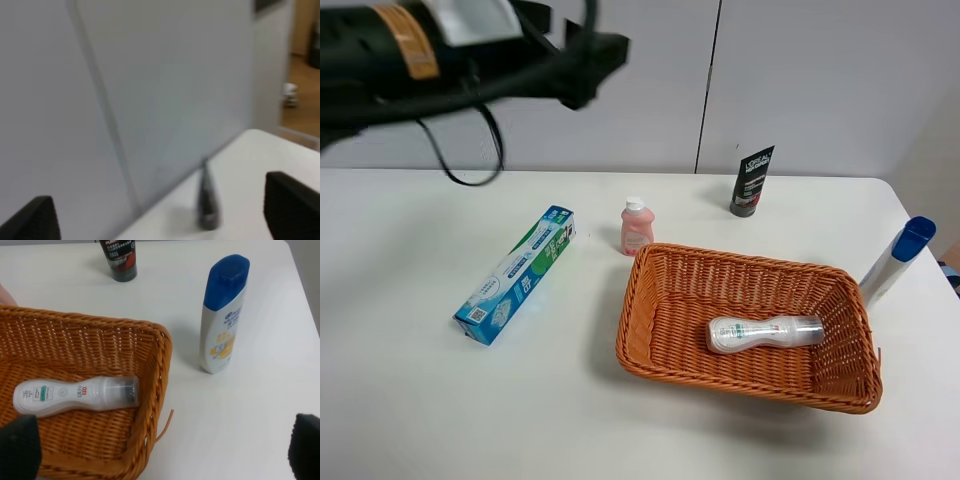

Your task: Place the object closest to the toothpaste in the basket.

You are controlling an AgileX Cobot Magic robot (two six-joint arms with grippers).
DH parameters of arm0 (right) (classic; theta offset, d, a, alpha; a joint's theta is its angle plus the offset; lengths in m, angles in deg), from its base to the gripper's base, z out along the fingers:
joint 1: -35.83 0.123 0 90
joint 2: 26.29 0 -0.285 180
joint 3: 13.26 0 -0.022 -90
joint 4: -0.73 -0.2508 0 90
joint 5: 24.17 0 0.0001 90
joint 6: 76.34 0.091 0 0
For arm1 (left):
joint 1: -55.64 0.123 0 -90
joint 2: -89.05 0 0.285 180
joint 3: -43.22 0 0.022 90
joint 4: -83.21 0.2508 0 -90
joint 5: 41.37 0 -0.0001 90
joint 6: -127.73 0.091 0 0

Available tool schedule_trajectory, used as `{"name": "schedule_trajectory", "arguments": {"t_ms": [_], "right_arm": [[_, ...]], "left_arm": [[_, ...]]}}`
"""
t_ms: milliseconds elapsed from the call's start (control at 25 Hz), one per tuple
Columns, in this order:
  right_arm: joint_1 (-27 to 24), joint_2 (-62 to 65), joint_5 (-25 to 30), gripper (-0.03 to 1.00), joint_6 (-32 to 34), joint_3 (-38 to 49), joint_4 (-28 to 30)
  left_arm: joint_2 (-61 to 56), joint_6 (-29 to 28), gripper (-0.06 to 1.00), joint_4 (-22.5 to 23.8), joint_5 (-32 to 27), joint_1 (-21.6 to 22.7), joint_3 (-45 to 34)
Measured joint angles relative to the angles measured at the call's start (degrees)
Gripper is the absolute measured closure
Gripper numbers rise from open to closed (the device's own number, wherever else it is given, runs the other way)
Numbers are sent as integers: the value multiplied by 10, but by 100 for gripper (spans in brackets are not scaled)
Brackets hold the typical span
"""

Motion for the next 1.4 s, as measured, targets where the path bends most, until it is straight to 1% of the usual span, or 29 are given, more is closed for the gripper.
{"name": "schedule_trajectory", "arguments": {"t_ms": [120, 240, 320, 400, 480, 640, 840, 920, 1040, 1160, 1240, 1280, 1400], "right_arm": [[0, 0, 0, -3, 0, 0, 0], [0, 0, 0, -3, 0, 0, 0], [0, 0, 0, -3, 1, 0, 0], [0, 0, 0, -3, 1, 0, 0], [0, 0, 0, -3, 1, 0, 0], [0, 0, 0, -3, 1, 0, 0], [0, 0, 0, -3, 1, 0, 0], [0, 0, 0, -3, 1, 0, 0], [0, 0, 0, -3, 1, 0, 0], [0, 0, 0, -3, 1, 0, 0], [0, 0, 0, -3, 1, 0, 0], [0, 0, 0, -3, 1, 0, 0], [0, 0, 0, -3, 1, 0, 0]], "left_arm": [[-76, 16, 14, 2, -93, 58, 0], [-156, 21, 14, 2, -198, 121, 0], [-213, 21, 14, 2, -272, 154, 0], [-265, 21, 14, 2, -324, 179, -6], [-318, 21, 14, 2, -369, 193, -24], [-430, 21, 14, -4, -453, 200, -83], [-551, 20, 14, -47, -575, 200, -188], [-592, 20, 14, -60, -597, 200, -223], [-645, 22, 14, -63, -600, 200, -258], [-666, 26, 14, -64, -601, 200, -268], [-670, 37, 14, -73, -602, 200, -268], [-670, 51, 14, -86, -605, 200, -268], [-670, 103, 14, -146, -635, 200, -276]]}}
